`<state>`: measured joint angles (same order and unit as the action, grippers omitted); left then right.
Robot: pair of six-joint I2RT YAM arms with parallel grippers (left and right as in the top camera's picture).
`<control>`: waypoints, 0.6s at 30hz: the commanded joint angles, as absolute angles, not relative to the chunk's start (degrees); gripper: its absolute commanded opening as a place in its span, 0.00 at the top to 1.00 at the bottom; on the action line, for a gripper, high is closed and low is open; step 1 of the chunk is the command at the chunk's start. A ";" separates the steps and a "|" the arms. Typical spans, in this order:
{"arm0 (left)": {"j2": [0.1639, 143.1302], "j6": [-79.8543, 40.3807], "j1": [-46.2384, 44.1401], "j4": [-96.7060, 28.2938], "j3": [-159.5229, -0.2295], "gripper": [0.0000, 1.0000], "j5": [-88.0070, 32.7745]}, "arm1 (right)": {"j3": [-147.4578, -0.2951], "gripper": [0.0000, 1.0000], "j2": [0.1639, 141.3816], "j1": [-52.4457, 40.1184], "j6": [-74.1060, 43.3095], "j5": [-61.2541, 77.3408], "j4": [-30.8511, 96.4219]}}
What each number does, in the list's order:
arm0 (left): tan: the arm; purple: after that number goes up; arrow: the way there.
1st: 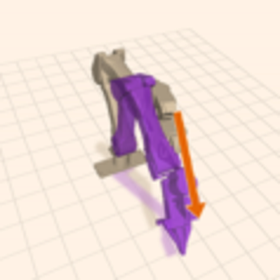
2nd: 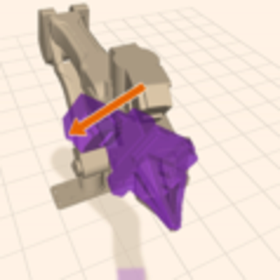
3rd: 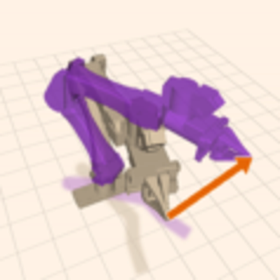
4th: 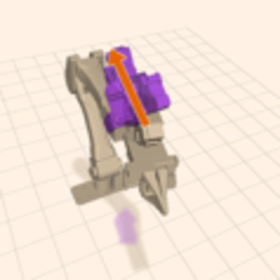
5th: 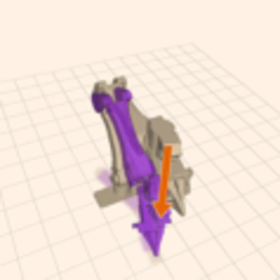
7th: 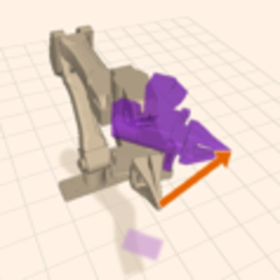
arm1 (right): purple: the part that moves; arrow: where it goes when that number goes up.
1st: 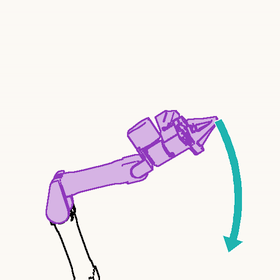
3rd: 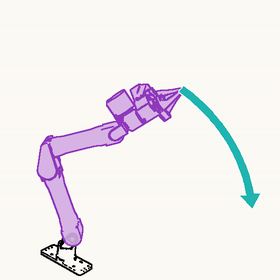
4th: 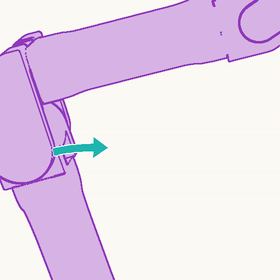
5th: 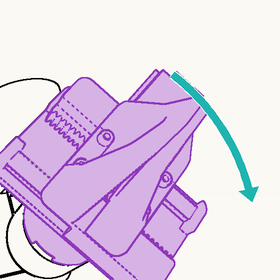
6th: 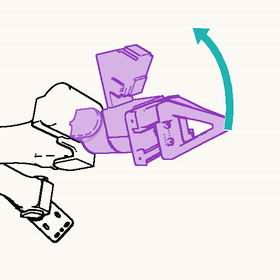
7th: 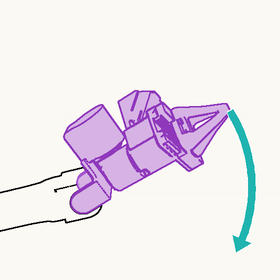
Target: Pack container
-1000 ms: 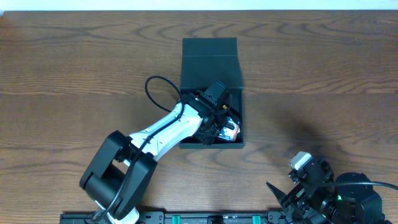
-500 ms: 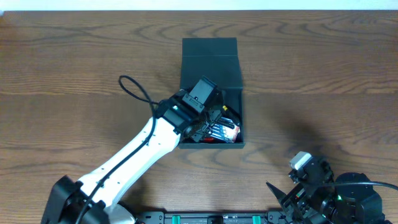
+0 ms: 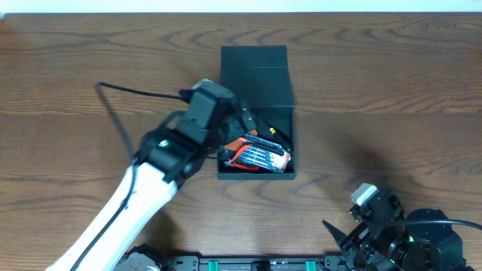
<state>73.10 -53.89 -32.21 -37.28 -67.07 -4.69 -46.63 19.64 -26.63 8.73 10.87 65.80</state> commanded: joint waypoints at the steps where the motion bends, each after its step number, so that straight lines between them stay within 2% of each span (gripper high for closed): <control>1: 67.05 -48.03 -30.74 -37.21 -66.72 0.01 -3.57 | -46.44 0.01 19.40 -26.22 7.73 10.96 65.80; 5: 62.83 -47.33 -30.76 -37.21 -66.72 0.01 -3.57 | -46.44 0.01 19.40 -26.22 7.73 10.96 65.80; 11: 58.94 -31.05 -30.76 -38.85 -66.72 0.02 -3.57 | -46.44 0.01 19.40 -26.22 7.73 10.94 65.80; 18: 59.24 -27.42 -30.76 -51.62 -66.70 0.01 -3.55 | -46.44 0.01 19.40 -26.22 7.77 10.90 65.63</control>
